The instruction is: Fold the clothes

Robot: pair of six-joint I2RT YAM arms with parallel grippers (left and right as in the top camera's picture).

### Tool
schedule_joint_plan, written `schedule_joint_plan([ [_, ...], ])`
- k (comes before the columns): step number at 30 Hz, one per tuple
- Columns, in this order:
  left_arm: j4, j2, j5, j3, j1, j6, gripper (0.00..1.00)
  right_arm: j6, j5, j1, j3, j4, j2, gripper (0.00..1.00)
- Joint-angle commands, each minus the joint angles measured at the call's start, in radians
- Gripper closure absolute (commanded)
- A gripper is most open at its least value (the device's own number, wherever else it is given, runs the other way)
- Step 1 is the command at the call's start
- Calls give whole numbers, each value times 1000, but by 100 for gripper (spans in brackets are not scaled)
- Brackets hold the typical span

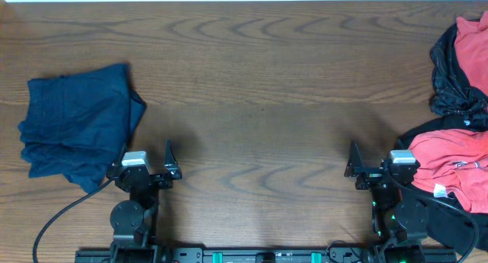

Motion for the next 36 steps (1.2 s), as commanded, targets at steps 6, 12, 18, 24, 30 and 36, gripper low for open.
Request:
schedule_joint_plan([
  [6,-44,-4,-2,-16,6,18,2,-12,0,-10,-2,-3,-4,1],
  [12,-45,-4,-2,-16,6,18,2,-12,0,-10,-2,-3,-4,1],
  [18,-45,0,-2,-16,6,18,2,-11,0,-10,-2,-3,-4,1],
  [24,-45,0,-2,-16,6,18,2,-8,-5,-10,-2,-2,-4,1],
  [30,-45,0,-2,-16,6,18,2,-8,-35,-10,-2,-8,-4,1],
  [36,-45,0,-2,-16,6,17,2,89,-113,-10,-2,-13,-4,1],
])
